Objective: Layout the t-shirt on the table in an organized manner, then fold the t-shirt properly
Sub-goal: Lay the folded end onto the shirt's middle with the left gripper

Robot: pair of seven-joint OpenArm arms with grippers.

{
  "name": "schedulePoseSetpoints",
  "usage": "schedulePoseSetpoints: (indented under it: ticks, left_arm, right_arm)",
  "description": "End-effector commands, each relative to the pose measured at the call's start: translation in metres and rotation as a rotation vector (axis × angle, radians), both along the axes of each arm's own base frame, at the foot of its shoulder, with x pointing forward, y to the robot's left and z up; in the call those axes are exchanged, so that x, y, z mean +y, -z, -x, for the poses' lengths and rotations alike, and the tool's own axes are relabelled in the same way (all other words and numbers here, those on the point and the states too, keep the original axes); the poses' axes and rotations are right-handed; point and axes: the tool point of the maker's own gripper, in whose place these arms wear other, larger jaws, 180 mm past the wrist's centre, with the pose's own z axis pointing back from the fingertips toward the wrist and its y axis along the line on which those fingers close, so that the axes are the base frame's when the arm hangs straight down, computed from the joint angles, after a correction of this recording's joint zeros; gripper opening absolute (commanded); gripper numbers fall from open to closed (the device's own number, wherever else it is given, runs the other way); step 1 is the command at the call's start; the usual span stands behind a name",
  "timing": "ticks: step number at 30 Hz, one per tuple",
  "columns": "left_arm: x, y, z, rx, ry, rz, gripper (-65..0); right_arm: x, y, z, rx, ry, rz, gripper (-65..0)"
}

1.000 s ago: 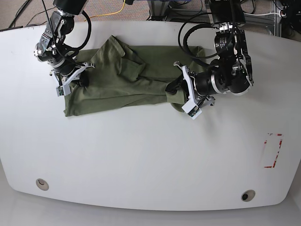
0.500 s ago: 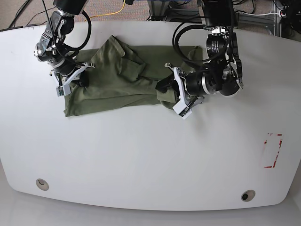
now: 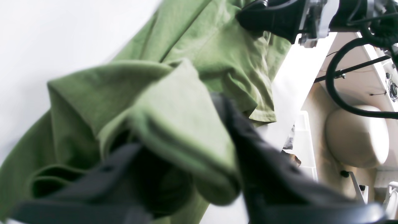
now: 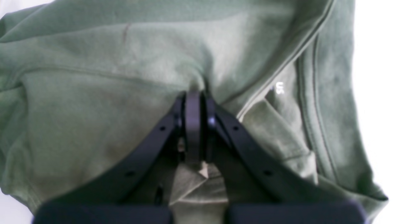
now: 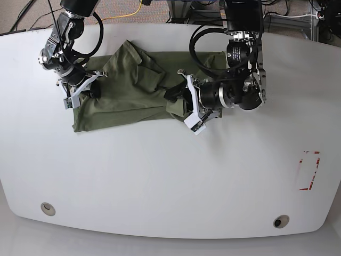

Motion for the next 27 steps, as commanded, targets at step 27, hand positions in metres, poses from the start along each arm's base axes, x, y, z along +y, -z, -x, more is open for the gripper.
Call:
schedulePoseSetpoints:
  ticks: [27]
  left_arm:
    - [0.111, -0.025, -0.034, -0.188, -0.155, -0.21, -32.5]
  right_arm:
    - [0.013, 0.008, 0.004, 0.053, -0.076, 0.034, -64.4]
